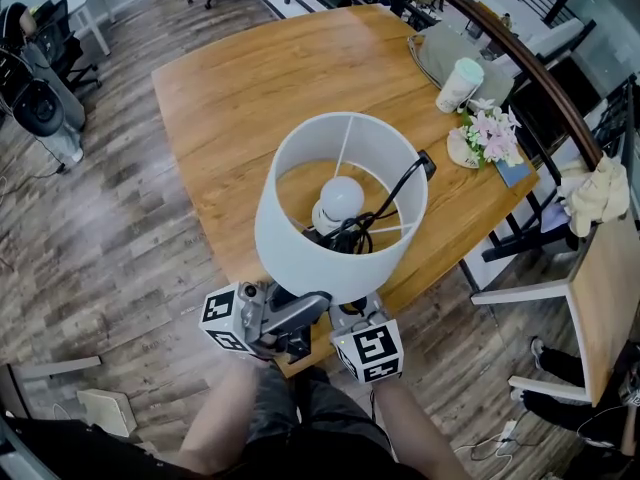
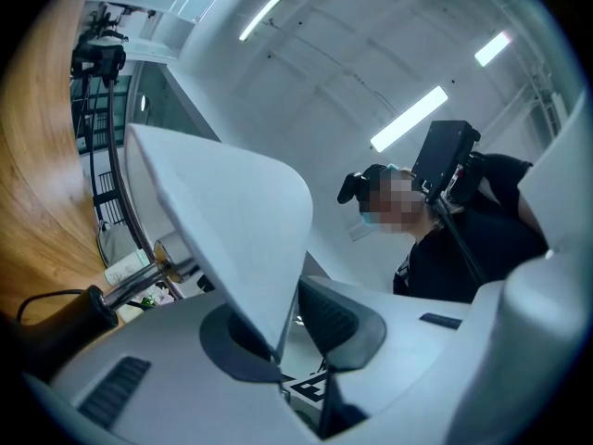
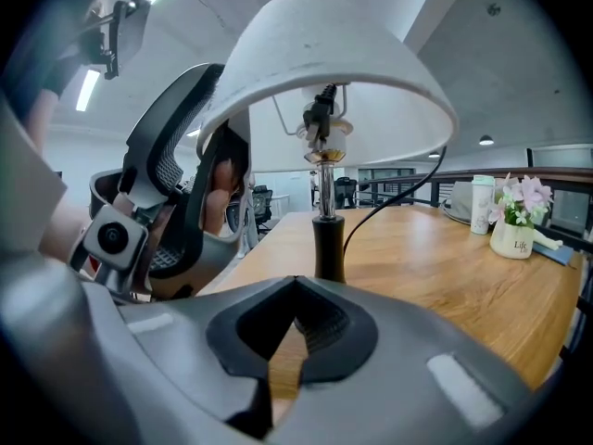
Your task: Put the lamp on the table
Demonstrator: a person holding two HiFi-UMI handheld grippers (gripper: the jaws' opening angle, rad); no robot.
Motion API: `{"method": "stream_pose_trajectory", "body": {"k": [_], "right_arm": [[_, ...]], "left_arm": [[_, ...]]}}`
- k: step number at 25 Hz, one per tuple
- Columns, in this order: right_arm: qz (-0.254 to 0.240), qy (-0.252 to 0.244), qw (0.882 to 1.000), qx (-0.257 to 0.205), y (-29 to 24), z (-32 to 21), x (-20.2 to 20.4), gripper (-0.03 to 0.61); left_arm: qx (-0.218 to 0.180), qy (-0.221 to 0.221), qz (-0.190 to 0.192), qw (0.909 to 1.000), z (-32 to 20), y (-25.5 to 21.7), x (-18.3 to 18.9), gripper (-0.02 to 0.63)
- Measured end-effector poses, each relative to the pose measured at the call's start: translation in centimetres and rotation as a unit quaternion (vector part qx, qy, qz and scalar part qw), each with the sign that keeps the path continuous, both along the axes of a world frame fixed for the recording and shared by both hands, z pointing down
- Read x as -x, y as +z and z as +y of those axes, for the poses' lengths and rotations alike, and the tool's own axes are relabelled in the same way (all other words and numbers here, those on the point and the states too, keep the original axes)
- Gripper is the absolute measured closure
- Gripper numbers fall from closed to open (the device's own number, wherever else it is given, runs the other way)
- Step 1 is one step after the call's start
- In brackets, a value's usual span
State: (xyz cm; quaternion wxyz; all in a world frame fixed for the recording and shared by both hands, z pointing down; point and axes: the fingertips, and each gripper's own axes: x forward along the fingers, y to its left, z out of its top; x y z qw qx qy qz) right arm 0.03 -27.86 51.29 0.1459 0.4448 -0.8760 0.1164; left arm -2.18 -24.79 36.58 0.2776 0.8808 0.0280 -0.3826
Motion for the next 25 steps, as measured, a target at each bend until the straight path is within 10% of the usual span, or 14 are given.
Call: {"method": "stream_pose_trajectory", "body": {"k": [14,25], "right_arm": [[-0.009,0.008,1.000,0.009,0.6,1.3,-0.7,0.571],[-0.011,0.012,1.000,0.007,1.1,2.5,-0.7,0.571]], "left_arm": [[0.033,-0.011,-0.050,0.9981,1.1,3.5,-0.8,0.566],[0.053,-0.047,-0.164,0.9840,2.3,7.6,-1.5,0.580]]}}
